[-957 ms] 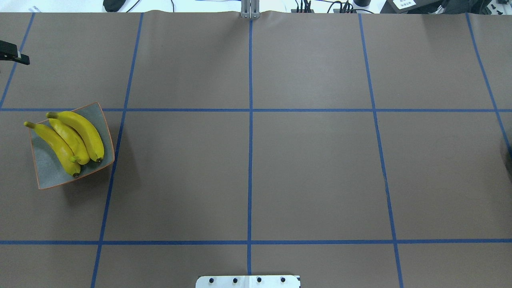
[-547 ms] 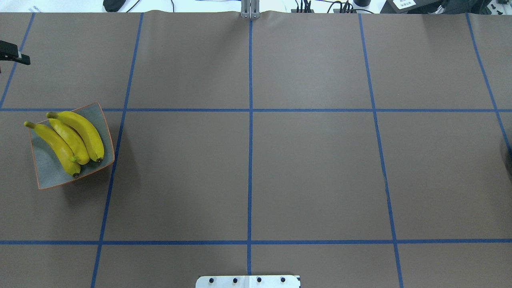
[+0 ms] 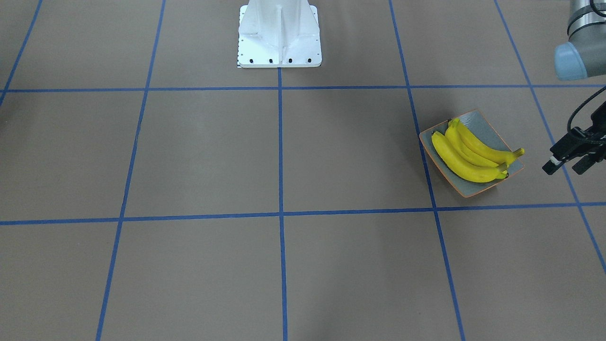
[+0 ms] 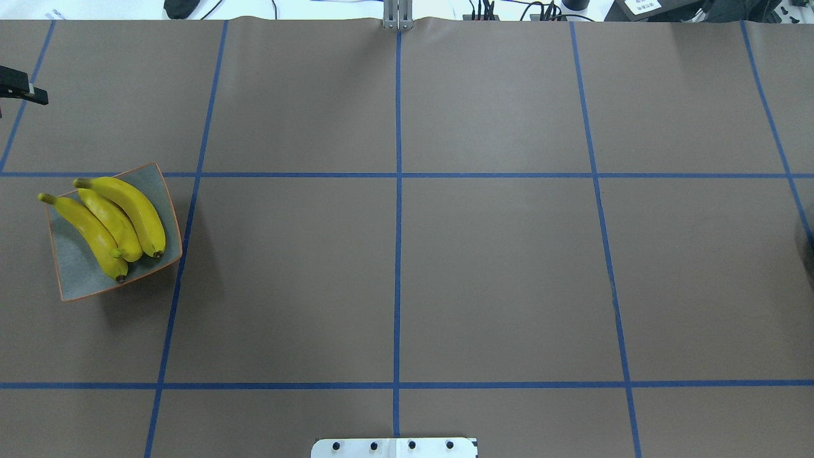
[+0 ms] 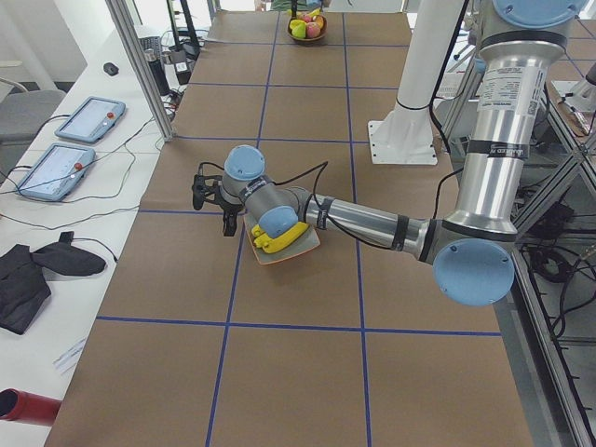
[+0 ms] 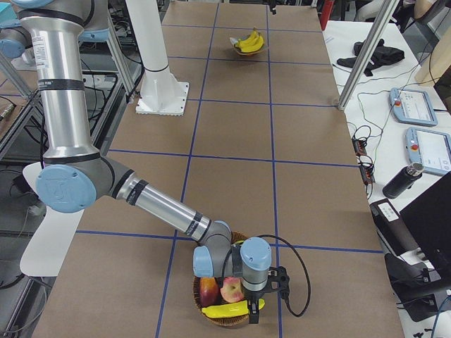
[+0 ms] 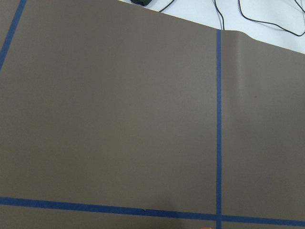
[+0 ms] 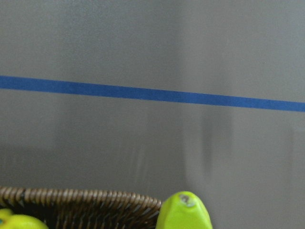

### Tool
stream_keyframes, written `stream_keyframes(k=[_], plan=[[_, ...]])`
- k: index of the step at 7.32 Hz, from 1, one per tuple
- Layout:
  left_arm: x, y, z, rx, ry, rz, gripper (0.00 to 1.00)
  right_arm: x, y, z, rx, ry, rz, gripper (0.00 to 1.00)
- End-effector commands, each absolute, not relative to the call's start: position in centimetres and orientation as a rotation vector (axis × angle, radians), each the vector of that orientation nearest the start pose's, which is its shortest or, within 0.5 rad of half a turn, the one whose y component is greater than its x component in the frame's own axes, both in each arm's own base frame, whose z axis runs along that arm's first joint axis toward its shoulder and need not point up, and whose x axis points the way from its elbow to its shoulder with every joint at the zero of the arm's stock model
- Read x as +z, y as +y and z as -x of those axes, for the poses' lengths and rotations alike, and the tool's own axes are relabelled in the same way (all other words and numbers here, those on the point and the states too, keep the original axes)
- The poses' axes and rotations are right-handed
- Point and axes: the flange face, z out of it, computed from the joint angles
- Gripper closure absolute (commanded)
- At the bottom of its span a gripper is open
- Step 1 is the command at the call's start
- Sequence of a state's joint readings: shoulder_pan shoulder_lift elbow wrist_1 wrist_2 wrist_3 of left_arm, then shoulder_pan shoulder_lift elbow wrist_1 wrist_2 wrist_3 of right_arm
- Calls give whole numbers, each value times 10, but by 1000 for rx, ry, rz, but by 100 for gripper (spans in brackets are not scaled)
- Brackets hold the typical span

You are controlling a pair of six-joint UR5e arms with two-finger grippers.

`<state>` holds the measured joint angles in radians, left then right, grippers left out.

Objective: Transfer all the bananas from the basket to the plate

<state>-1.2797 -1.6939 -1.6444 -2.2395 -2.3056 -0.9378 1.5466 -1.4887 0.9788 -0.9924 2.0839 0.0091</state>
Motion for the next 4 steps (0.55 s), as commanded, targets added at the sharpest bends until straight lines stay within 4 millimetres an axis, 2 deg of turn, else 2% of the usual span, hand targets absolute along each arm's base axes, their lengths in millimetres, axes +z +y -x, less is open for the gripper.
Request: stream_keyframes(k=[1, 2, 3, 4], plan=[[480, -553, -96, -265, 1037, -279, 1, 858, -485, -71, -35, -512, -55, 17], [480, -553, -96, -265, 1037, -279, 1, 857, -486, -70, -37, -512, -56, 26], [480, -553, -96, -265, 1037, -279, 1, 856, -486, -70, -37, -512, -58, 45], [480, -553, -96, -265, 1037, -279, 1, 856, -486, -70, -37, -512, -58, 72]])
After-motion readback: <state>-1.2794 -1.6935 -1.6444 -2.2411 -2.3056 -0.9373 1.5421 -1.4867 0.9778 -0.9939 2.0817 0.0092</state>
